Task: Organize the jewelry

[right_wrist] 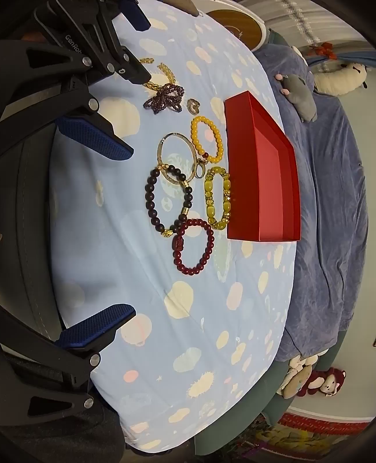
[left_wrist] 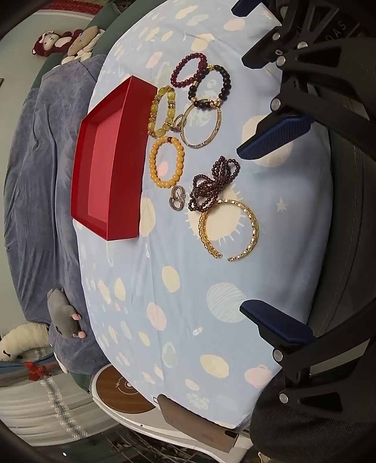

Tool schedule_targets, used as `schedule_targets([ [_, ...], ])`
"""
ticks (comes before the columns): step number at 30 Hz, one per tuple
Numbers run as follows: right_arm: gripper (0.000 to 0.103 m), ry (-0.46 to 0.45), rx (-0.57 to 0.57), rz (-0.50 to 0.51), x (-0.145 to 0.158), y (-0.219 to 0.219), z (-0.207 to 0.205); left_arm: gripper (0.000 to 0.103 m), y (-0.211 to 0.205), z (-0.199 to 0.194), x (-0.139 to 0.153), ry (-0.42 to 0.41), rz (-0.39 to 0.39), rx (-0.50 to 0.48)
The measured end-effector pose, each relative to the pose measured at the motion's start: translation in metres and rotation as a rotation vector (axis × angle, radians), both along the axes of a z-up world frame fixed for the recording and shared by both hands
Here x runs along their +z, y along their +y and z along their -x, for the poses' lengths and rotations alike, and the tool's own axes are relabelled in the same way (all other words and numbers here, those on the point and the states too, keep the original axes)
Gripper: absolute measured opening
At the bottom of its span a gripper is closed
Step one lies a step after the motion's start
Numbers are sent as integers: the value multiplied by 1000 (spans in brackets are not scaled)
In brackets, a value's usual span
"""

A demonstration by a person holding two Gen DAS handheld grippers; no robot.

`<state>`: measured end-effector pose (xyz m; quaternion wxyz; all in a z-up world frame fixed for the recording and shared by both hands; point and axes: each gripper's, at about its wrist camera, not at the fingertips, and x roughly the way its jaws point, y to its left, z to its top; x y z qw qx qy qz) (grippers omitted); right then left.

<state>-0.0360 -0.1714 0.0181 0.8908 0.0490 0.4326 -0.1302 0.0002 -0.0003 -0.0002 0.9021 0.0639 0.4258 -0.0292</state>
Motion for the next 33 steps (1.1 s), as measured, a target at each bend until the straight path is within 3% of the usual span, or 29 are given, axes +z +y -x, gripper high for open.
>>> schedule_targets([
  [33, 96, 8, 8, -6, -2, 1, 0, 89, -2, 3, 2, -20, 11, -5],
])
